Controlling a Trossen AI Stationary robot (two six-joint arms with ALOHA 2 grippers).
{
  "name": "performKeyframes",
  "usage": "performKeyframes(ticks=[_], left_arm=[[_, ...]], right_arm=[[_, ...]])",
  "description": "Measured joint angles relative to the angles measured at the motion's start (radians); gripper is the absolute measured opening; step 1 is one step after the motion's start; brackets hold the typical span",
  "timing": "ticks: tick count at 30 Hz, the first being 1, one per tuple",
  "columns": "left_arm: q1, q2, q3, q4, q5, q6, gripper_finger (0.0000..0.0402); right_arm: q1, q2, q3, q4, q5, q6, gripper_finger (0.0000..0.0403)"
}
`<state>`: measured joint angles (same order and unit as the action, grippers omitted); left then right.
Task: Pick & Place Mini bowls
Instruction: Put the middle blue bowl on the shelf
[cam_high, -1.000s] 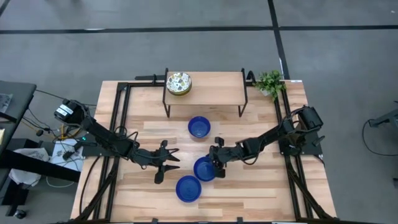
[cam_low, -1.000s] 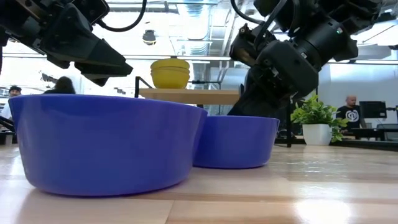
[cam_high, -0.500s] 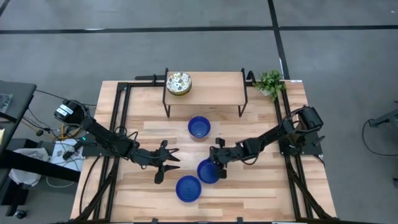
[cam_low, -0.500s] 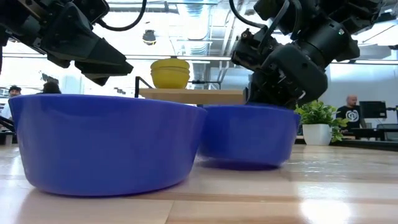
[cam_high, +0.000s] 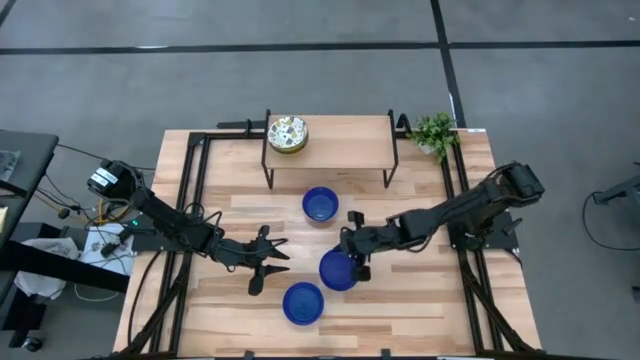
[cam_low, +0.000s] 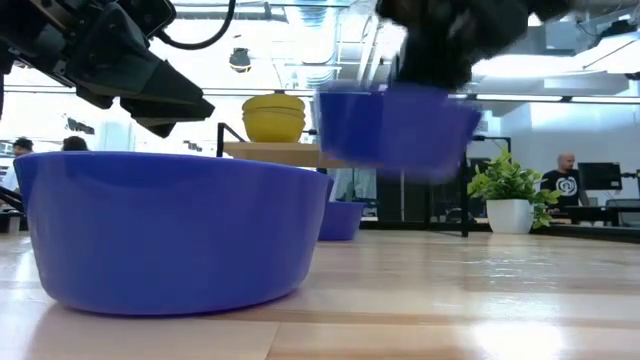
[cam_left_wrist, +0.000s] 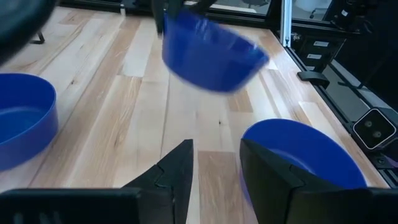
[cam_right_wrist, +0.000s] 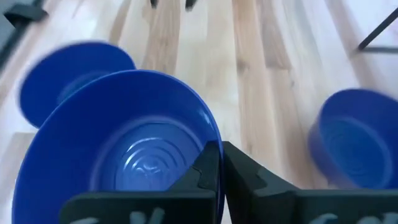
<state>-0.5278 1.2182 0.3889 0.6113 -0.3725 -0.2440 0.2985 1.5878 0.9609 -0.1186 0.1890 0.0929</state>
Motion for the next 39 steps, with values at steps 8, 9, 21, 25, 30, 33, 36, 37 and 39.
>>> performKeyframes(ticks=[8, 9, 21, 25, 30, 33, 36, 37, 39], left_arm=[[0.0, 0.0, 0.0, 0.003, 0.0, 0.0, 0.0131], [0.0, 0.0, 0.0, 0.003, 0.0, 0.0, 0.0131], [0.0, 0.0, 0.0, 0.011, 0.0, 0.001, 0.0131], [0.0, 0.0, 0.0, 0.011, 0.0, 0.0, 0.0131], [0.0, 0.0, 0.0, 0.015, 0.0, 0.0, 0.0131], [0.0, 0.0, 0.0, 0.018, 0.0, 0.0, 0.0131], [0.0, 0.0, 0.0, 0.018, 0.0, 0.0, 0.0131], [0.0, 0.0, 0.0, 0.018, 0.0, 0.001, 0.0131], [0.0, 0.0, 0.0, 0.018, 0.0, 0.002, 0.0131]], right_arm=[[-0.001, -0.054, 0.081, -0.132, -0.003, 0.004, 0.0], [-0.005, -0.057, 0.095, -0.139, -0.003, 0.003, 0.0], [-0.094, -0.085, 0.296, -0.355, -0.002, 0.033, 0.0], [-0.131, -0.085, 0.323, -0.377, -0.007, 0.039, 0.0], [-0.178, -0.085, 0.346, -0.402, -0.007, 0.038, 0.0], [-0.209, -0.085, 0.354, -0.41, -0.008, 0.032, 0.0], [-0.244, -0.085, 0.365, -0.432, -0.01, 0.026, 0.0], [-0.256, -0.085, 0.367, -0.442, -0.01, 0.018, 0.0], [-0.281, -0.085, 0.37, -0.455, -0.01, 0.004, 0.0]])
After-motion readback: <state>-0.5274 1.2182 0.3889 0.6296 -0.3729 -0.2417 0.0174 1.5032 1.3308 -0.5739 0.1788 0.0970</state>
